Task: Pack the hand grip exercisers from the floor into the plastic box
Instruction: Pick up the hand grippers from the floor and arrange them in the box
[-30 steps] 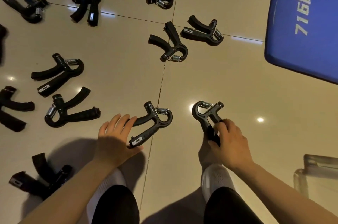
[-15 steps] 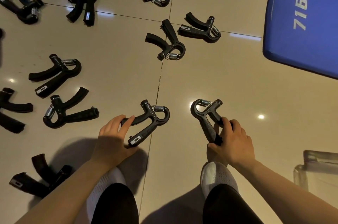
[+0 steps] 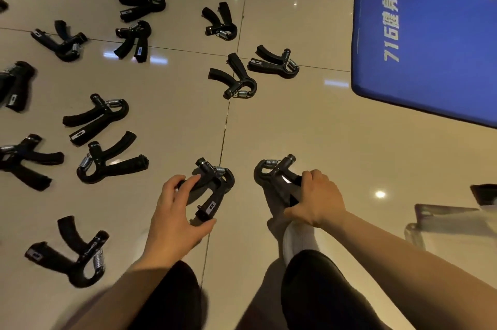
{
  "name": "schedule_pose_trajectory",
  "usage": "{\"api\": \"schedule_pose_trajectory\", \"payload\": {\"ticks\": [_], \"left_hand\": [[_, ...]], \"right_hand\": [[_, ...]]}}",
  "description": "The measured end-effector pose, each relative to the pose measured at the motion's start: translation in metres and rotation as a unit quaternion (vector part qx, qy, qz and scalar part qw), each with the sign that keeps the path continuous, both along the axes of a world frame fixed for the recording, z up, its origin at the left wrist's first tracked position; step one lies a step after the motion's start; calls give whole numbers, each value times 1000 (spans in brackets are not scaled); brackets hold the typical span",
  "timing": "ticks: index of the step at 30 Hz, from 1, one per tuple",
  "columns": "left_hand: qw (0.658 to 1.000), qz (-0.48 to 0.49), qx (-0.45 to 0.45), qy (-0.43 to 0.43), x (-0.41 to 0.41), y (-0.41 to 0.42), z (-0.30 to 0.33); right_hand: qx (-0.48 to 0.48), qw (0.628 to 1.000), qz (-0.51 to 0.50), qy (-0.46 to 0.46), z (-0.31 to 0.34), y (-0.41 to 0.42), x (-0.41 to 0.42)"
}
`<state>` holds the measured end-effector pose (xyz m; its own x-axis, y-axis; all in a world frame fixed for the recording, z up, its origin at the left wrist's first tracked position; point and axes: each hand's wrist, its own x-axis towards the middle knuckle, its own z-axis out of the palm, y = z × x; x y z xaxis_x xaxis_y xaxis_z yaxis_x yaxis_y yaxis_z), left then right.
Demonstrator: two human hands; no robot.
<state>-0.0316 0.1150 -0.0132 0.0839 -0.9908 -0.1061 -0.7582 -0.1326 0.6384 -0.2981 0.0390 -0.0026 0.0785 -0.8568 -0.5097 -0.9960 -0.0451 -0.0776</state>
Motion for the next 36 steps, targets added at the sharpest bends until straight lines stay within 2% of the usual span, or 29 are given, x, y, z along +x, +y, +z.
{"api": "schedule_pose_trajectory", "payload": {"ticks": [3,7,14,17,22,24,27,29,32,36], "left_hand": [[999,-38,-13,-37,-11,19,16],[991,-94,-21,-98,-32,49,57],[981,-50,-99,-157,-78,118,176],[972,-63,-121,-190,-115,137,226],[965,-75,-163,-191,-175,169,281],[957,-94,-179,-206,-200,179,294],[917,-144,-231,-291,-227,186,307],[905,-152,-237,-318,-236,189,313],[911,-151,-223,-313,-243,192,311],[948,-102,-199,-228,-266,182,313]], "right_hand": [[-21,996,88,18,24,17,-9],[-71,972,211,73,68,41,-31],[-149,949,270,57,175,100,-74],[-198,937,284,42,225,126,-98],[-268,912,309,16,292,167,-155],[-289,905,312,10,307,182,-185],[-309,901,303,13,316,199,-225],[-302,911,280,25,317,204,-247],[-260,939,221,48,314,207,-280],[-183,966,156,94,302,219,-327]]}}
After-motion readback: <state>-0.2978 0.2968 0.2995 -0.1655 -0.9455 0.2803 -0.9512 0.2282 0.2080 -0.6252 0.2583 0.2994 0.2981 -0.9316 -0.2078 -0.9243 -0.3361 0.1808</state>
